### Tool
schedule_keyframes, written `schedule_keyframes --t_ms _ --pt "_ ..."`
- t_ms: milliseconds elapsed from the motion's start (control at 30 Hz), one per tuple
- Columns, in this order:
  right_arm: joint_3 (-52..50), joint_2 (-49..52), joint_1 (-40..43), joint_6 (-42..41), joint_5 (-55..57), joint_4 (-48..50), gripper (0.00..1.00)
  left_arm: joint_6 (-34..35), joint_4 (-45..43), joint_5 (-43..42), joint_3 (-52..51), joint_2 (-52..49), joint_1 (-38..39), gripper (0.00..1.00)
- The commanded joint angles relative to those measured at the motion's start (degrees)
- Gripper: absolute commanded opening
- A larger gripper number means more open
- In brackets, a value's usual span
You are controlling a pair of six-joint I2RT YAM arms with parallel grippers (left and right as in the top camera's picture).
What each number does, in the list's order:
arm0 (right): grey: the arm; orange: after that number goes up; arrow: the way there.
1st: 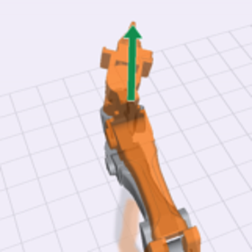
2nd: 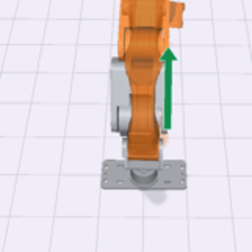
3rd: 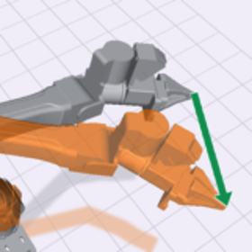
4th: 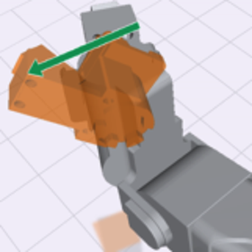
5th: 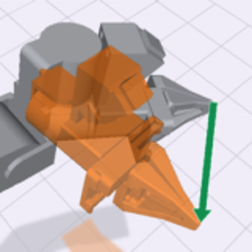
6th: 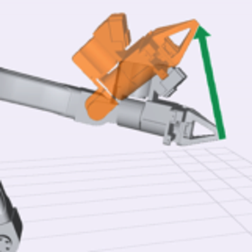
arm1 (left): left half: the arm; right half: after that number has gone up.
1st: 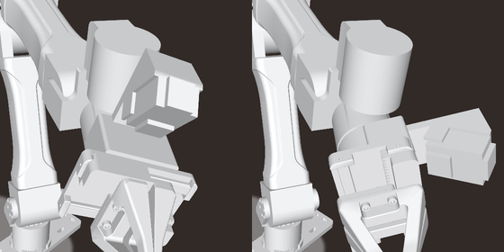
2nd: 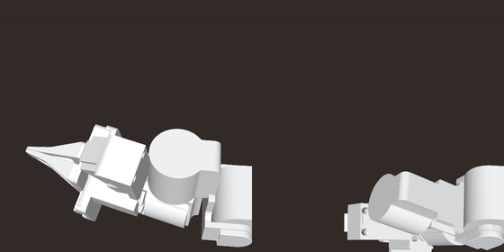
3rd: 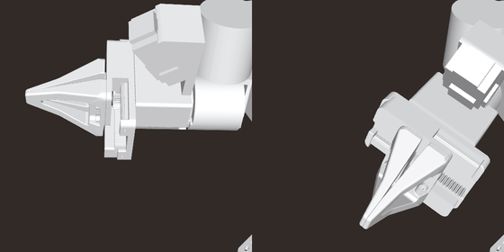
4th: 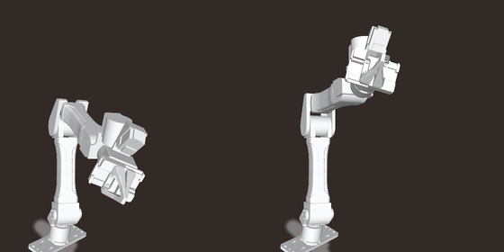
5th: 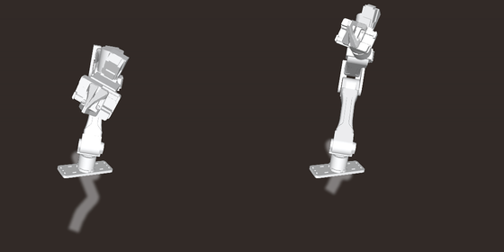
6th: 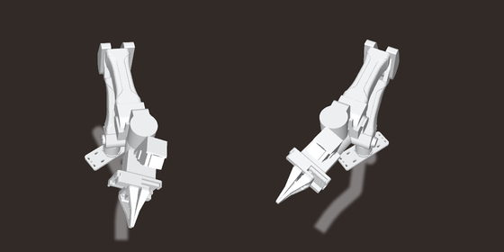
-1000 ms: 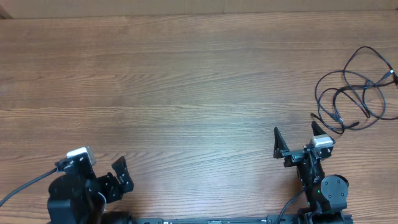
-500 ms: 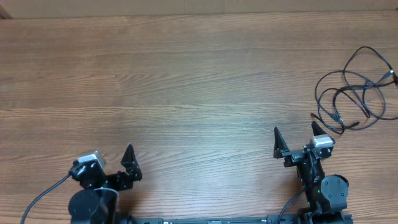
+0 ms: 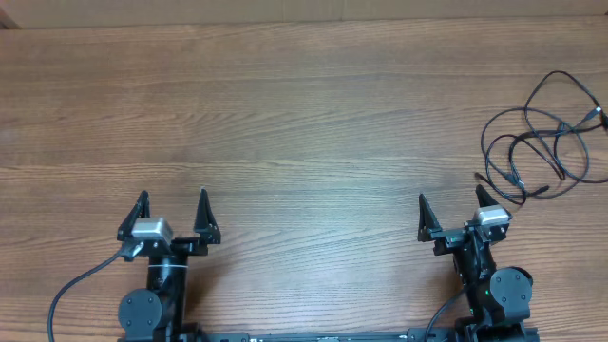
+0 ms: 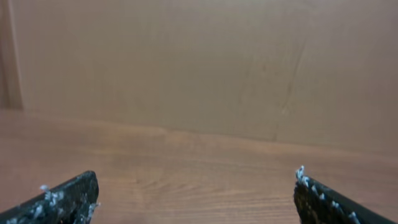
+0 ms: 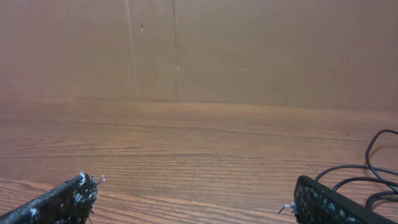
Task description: Untangle cables
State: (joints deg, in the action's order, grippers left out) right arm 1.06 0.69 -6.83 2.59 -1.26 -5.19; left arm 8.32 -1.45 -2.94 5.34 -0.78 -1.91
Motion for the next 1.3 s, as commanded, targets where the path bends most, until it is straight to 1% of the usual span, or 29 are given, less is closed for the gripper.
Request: schedule_keyframes --t_ms 0,33,167,233,433,533,667,800,1267 --pt "-0.61 -0.52 -0.07 0.26 -0.13 0.37 1.0 -5.66 -6.03 -1.6 -4.5 0.59 0.07 1.0" --pt "-0.61 -0.52 -0.07 0.28 -0.13 0.37 1.0 -6.1 -7.15 -1.75 -5.2 0.59 0.07 1.0" --pt "-0.61 -0.52 -0.07 0.26 -0.13 0.37 1.0 -12.61 -6.19 -2.71 -5.07 0.59 0.17 1.0" --pt "-0.61 -0.52 -0.07 0.26 -0.13 0.37 1.0 -14.45 -4.42 -2.71 -5.09 0.59 0.17 0.99" --pt "-0.61 -0.52 -0.07 0.26 -0.13 0.37 1.0 -14.53 5.68 -3.8 -5.09 0.59 0.17 1.0" --pt "-0.61 -0.52 -0.07 0.28 -0.11 0.37 1.0 -16.04 5.49 -3.67 -5.09 0.59 0.33 1.0" --pt "-0.61 -0.52 -0.07 0.28 -0.13 0.37 1.0 -15.02 5.51 -3.54 -5.09 0.59 0.5 1.0" --pt "-0.61 -0.52 -0.07 0.26 -0.13 0.37 1.0 -11.37 5.33 -3.56 -5.09 0.59 0.5 1.0" --pt "-0.61 -0.52 -0.07 0.26 -0.13 0.37 1.0 -11.37 5.35 -3.54 -5.09 0.59 0.44 1.0"
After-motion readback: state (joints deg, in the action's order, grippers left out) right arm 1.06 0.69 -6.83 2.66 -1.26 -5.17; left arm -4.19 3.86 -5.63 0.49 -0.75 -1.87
